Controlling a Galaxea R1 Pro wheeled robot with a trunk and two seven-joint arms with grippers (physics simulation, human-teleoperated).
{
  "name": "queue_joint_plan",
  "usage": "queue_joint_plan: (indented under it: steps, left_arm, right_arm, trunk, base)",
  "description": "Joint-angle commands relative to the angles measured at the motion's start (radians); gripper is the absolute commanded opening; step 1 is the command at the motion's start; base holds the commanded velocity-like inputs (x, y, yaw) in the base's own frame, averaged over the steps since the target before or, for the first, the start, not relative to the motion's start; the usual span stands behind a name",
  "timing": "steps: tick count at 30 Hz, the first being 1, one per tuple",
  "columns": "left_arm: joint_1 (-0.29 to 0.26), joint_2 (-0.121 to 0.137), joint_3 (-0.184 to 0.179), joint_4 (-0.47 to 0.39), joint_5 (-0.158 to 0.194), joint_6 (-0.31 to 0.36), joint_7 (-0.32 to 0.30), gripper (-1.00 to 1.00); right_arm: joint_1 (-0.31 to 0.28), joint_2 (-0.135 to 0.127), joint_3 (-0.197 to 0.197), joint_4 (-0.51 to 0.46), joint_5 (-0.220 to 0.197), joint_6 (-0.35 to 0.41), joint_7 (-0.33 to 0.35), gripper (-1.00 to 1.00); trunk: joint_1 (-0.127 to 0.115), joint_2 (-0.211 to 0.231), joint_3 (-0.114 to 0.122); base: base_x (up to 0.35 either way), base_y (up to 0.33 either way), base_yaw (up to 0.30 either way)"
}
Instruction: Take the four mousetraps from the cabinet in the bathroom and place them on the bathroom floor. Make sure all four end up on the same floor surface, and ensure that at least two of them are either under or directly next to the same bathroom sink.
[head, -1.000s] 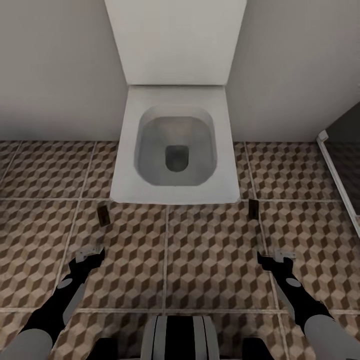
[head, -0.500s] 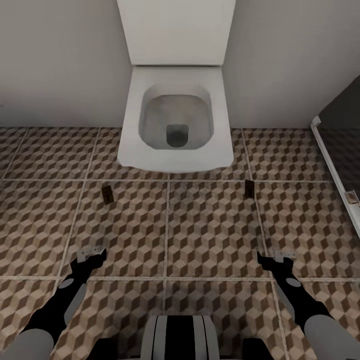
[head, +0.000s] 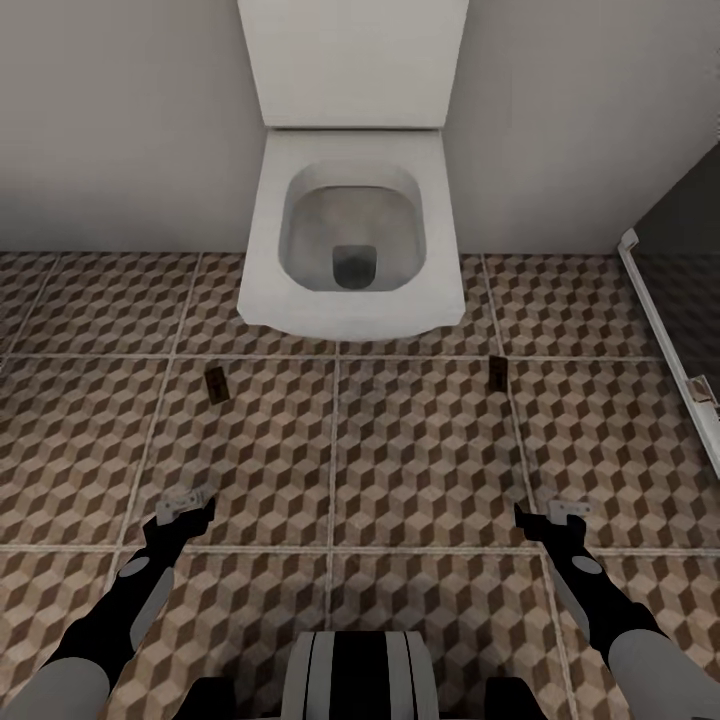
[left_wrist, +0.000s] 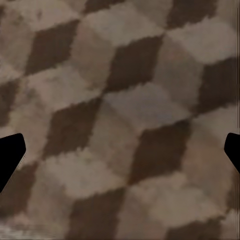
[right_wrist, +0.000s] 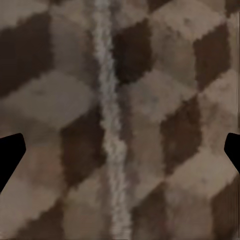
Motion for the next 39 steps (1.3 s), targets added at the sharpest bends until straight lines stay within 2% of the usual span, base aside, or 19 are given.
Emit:
queue_joint_plan:
  steps: [1, 39]
  left_arm:
    - [0.0, 0.0, -0.003, 0.0, 0.01, -0.004, 0.003, 1.0]
    - [0.0, -0.005, -0.006, 0.0, 0.006, -0.007, 0.005, 1.0]
  right_arm:
    - [0.0, 0.0, -0.001, 0.001, 0.0, -0.003, -0.001, 1.0]
    - [0.0, 0.0, -0.001, 0.001, 0.0, -0.003, -0.001, 1.0]
  trunk:
    - [-0.001, 0.0, 0.004]
    - [-0.018, 0.009, 0.15]
  base:
    - [-0.003, 0.0, 0.0]
    - [0.0, 0.0, 0.0]
